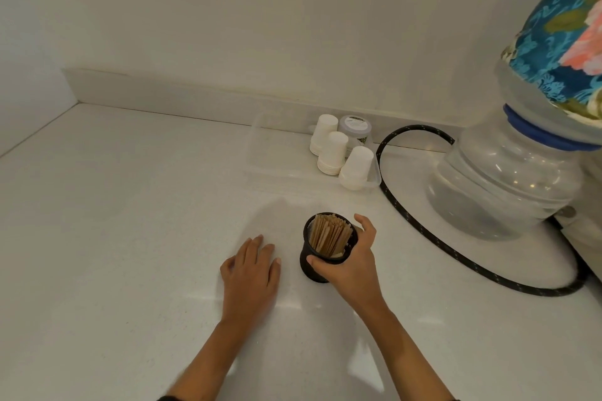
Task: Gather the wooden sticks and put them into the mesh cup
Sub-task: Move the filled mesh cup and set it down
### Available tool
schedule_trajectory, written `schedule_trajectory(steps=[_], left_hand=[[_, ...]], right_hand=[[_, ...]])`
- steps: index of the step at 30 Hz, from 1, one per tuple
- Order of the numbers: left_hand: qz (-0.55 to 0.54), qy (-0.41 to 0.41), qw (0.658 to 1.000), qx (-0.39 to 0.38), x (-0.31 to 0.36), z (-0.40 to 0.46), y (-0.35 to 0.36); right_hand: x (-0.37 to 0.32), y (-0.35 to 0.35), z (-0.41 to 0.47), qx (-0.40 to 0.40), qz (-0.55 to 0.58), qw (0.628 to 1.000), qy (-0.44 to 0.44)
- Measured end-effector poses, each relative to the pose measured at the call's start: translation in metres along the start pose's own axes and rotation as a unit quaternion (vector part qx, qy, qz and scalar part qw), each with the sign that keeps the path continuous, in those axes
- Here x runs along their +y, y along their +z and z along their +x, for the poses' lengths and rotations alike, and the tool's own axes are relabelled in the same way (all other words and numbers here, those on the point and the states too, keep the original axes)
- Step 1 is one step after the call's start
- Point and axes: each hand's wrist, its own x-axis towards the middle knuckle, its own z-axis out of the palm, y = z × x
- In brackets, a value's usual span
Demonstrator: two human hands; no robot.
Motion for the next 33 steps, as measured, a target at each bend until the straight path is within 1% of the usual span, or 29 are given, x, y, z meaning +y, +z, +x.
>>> schedule_trajectory(steps=[3,6,10,12,13,15,16,18,20,24,28,30,33], left_hand=[[-0.001,-0.005,1.000,-0.013,-0.002,0.001,0.001],[-0.004,-0.007,1.000,-0.026,-0.001,0.002,0.001],[-0.002,0.007,1.000,-0.027,-0.007,0.009,-0.003],[0.002,0.018,0.999,-0.028,-0.014,0.014,-0.006],[0.004,0.028,0.999,-0.030,-0.019,0.016,-0.008],[0.005,0.046,0.998,-0.033,-0.025,0.019,-0.009],[0.006,0.052,0.998,-0.034,-0.027,0.020,-0.010],[0.003,0.057,0.998,-0.033,-0.028,0.020,-0.009],[-0.003,0.058,0.998,-0.027,-0.028,0.019,-0.009],[-0.006,0.064,0.998,-0.015,-0.029,0.019,-0.009],[-0.006,0.068,0.998,-0.012,-0.029,0.019,-0.009],[-0.005,0.068,0.998,-0.011,-0.029,0.019,-0.010],[-0.009,0.067,0.998,-0.013,-0.029,0.018,-0.011]], right_hand=[[0.002,0.007,-0.006,-0.005,0.019,1.000,0.001],[0.003,0.011,-0.009,0.007,0.030,1.000,-0.002],[-0.001,0.019,-0.016,0.037,0.041,0.998,0.007],[-0.004,0.021,-0.021,0.070,0.041,0.997,0.003],[-0.005,0.021,-0.023,0.096,0.017,0.995,-0.007],[-0.009,0.018,-0.025,0.147,-0.095,0.983,-0.046],[-0.009,0.016,-0.026,0.161,-0.142,0.974,-0.074],[-0.010,0.010,-0.028,0.171,-0.182,0.962,-0.115],[-0.013,0.005,-0.030,0.167,-0.196,0.959,-0.120],[-0.024,-0.006,-0.023,0.142,-0.218,0.961,-0.095],[-0.047,-0.019,0.001,0.112,-0.226,0.961,-0.112],[-0.056,-0.023,0.014,0.073,-0.238,0.960,-0.129],[-0.062,-0.027,0.030,0.007,-0.264,0.956,-0.128]])
